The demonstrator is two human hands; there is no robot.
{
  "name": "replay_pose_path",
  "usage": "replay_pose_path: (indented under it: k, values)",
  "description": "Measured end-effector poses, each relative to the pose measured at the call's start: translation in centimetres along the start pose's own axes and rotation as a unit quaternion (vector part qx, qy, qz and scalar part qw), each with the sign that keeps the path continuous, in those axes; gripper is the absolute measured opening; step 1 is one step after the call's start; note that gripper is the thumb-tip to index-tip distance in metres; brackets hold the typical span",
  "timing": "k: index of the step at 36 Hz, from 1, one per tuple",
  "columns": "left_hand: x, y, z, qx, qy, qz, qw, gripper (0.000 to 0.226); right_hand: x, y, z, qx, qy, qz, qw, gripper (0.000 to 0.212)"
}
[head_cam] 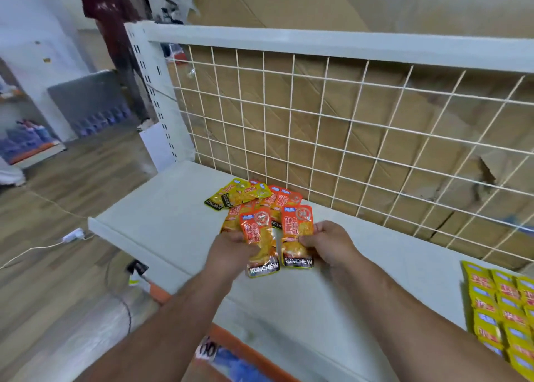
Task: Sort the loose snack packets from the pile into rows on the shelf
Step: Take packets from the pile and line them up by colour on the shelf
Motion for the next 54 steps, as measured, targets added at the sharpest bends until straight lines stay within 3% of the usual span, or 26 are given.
replay_pose_path:
  k: [3, 7, 16, 32, 38, 49, 54]
  values:
    - [0.3, 1.3, 0.6, -0.002, -0.001, 0.010, 1.000, 0.022, 0.3, 1.7, -0.3, -0.043, -0.044, -0.003, 0.998, 0.022]
    - [0.4, 2.5, 1.5, -0.031, -0.006, 0.007, 0.999, 0.041, 0.3, 3.8, -1.1, -0.054, -0.004, -0.038, 0.998, 0.022]
    - [1.0, 4.9, 3.0, -0.133, -0.017, 0.032, 0.990, 0.015, 1.4, 8.1, -4.4, 0.046, 0.090, -0.075, 0.992, 0.026]
    - [-0.3, 13.9, 7.7, -0.343, -0.079, 0.126, 0.928, 0.012, 9.0, 22.6, -9.7, 0.298, 0.019, -0.042, 0.954, 0.024]
    - [-0.7, 19.5, 11.2, -0.408, -0.097, 0.143, 0.897, 0.015, 12.1, 28.7, -13.5, 0.346, -0.030, -0.029, 0.937, 0.034]
    - [-0.7, 28.5, 20.5, -0.444, -0.160, 0.211, 0.856, 0.012, 16.4, 38.9, -22.7, 0.413, -0.069, -0.050, 0.907, 0.033]
    - [0.1, 34.5, 25.7, -0.460, -0.168, 0.222, 0.843, 0.037, 18.1, 43.6, -28.3, 0.408, -0.073, -0.056, 0.908, 0.030]
Point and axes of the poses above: each hand's wrist, its own y-axis away from the middle knuckle, its own z-axis out of the palm, x = y × z, the point moved 2 cm from there along -y, towards the middle knuckle, and after that the axes turned 6 degrees about -y, right-handed, at the moved point
